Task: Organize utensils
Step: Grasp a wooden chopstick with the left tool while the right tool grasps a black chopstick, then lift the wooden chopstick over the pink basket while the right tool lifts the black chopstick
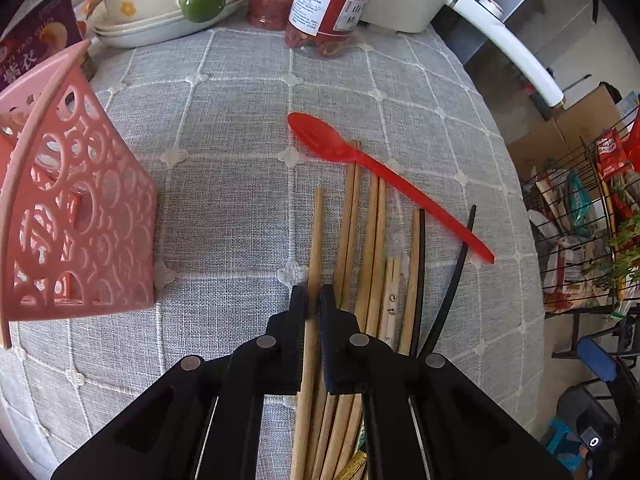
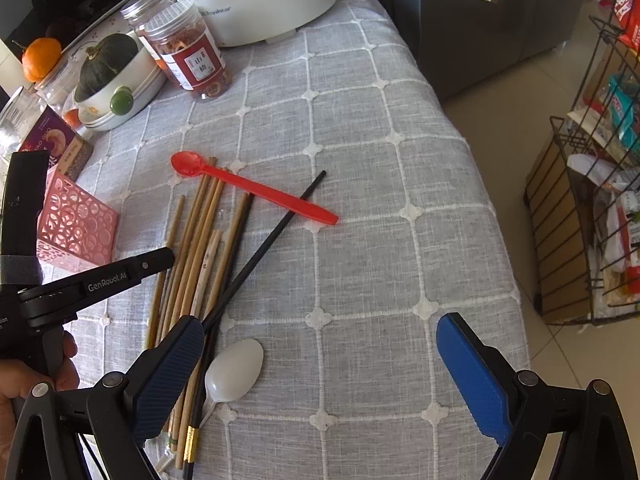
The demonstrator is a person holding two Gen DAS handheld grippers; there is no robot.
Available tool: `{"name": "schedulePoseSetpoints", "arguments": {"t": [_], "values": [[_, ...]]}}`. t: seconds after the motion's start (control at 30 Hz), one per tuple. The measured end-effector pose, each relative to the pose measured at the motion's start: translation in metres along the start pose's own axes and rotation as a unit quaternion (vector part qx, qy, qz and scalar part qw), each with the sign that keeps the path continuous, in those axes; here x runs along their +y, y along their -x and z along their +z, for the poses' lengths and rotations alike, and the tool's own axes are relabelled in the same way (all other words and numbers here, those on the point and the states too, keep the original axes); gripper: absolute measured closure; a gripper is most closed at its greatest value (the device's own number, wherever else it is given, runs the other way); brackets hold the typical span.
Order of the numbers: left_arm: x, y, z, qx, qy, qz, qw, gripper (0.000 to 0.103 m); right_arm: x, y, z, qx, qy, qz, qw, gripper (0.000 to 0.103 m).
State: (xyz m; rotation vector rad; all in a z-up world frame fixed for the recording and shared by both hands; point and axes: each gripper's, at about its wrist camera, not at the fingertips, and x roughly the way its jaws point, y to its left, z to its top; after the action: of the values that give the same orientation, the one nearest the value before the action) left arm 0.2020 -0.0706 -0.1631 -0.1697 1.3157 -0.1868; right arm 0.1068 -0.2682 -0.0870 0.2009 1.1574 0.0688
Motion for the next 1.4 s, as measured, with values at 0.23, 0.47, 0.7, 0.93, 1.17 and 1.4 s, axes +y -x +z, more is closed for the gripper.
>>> {"name": "schedulePoseSetpoints", "arguments": {"t": [0.23, 0.47, 0.7, 0.93, 1.17, 1.4], "values": [[-0.005, 0.070, -0.015, -0.071, -0.046, -0.008, 0.9964, 0.097, 0.005, -0.012, 0.005, 0.014, -0.008, 0.015, 1.000, 0.006], [0.019, 0.143, -0.052, -0.151, -0.052, -0.020, 0.9869, 0.097, 0.021, -0.042, 0.013, 0.043, -0.021, 0.036, 0.998, 0.011], [0.040, 0.173, -0.072, -0.193, -0.067, -0.013, 0.9788, 0.097, 0.031, -0.073, 0.021, 0.049, -0.038, 0.033, 0.998, 0.037], [0.057, 0.177, -0.076, -0.197, -0.058, -0.014, 0.9787, 0.097, 0.041, -0.090, 0.026, 0.041, -0.033, -0.012, 0.999, 0.067], [0.066, 0.185, -0.077, -0.208, -0.047, -0.015, 0.9769, 0.097, 0.034, -0.089, 0.024, 0.049, -0.051, 0.007, 0.997, 0.093], [0.077, 0.216, -0.078, -0.262, -0.029, -0.023, 0.9642, 0.097, 0.039, -0.044, 0.016, 0.013, -0.043, 0.067, 0.997, 0.098]]}}
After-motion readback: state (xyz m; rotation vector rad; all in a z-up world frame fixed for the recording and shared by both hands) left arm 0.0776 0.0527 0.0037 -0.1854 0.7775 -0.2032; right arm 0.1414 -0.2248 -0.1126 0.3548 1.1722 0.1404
